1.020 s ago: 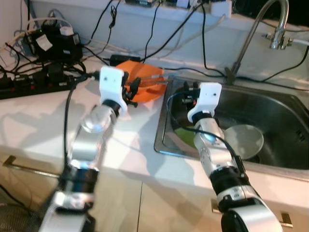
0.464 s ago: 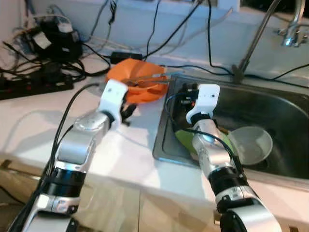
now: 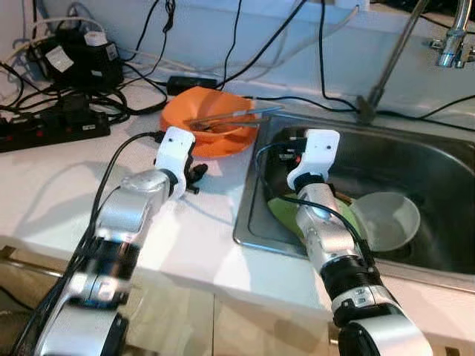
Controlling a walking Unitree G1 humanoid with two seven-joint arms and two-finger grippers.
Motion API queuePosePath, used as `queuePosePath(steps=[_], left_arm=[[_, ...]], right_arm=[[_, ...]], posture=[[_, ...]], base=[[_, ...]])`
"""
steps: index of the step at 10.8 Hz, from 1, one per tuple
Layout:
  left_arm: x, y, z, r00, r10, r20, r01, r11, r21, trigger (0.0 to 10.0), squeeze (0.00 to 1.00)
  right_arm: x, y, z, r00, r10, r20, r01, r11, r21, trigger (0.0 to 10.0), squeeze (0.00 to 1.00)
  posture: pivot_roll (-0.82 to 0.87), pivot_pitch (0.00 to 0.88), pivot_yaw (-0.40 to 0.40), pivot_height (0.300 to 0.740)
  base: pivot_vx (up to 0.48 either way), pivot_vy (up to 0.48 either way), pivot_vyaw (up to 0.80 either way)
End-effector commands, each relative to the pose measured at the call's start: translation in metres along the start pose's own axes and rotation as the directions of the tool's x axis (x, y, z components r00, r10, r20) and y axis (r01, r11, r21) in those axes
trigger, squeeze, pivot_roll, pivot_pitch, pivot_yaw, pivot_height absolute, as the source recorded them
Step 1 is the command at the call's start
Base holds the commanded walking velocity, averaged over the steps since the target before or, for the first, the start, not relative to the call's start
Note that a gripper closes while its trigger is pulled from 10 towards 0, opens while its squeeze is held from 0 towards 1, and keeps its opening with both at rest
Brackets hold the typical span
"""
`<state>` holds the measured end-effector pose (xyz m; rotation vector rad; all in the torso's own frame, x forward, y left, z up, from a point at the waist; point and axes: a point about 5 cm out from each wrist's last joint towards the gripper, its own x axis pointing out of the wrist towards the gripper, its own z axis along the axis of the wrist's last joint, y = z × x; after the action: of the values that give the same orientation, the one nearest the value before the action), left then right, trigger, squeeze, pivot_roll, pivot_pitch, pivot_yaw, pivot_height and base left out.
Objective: Kitchen organization
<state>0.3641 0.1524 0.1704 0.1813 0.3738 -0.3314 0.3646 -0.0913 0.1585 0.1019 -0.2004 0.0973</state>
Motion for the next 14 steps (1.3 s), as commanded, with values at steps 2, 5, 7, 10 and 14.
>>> queuePosePath(steps=[2,5,7,10,14], left_arm=[[0.006,0.008,0.013,1.000,0.014,0.021,-0.014,1.000,-0.003,10.0,0.00],[0.011,0.011,0.029,0.997,0.012,0.082,-0.013,1.000,0.008,10.0,0.00],[0.007,0.008,0.043,0.993,-0.012,0.121,0.008,0.999,0.033,10.0,0.00],[-0.008,0.003,0.048,0.990,-0.053,0.132,0.044,0.997,0.067,10.0,0.00],[0.004,0.004,0.036,0.995,-0.053,0.088,0.050,0.998,0.039,10.0,0.00]], right_arm=[[0.001,-0.005,0.003,1.000,-0.024,0.012,0.024,1.000,0.006,10.0,0.00],[-0.001,-0.005,0.003,0.999,-0.031,0.015,0.031,0.999,0.011,10.0,0.00],[-0.003,-0.006,0.001,0.999,-0.038,0.014,0.038,0.999,0.013,10.0,0.00],[-0.005,-0.005,0.000,0.999,-0.039,0.010,0.039,0.999,0.015,10.0,0.00],[-0.006,-0.004,0.000,0.999,-0.037,0.011,0.037,0.999,0.017,10.0,0.00]], posture=[[0.25,0.008,-0.033,0.740],[0.24,0.019,-0.022,0.740],[0.24,0.025,-0.019,0.740],[0.24,0.031,-0.014,0.740],[0.23,0.024,-0.002,0.740]], base=[[0.000,0.000,0.00],[0.000,0.000,0.00],[0.000,0.000,0.00],[0.000,0.000,0.00],[0.000,0.000,0.00]])
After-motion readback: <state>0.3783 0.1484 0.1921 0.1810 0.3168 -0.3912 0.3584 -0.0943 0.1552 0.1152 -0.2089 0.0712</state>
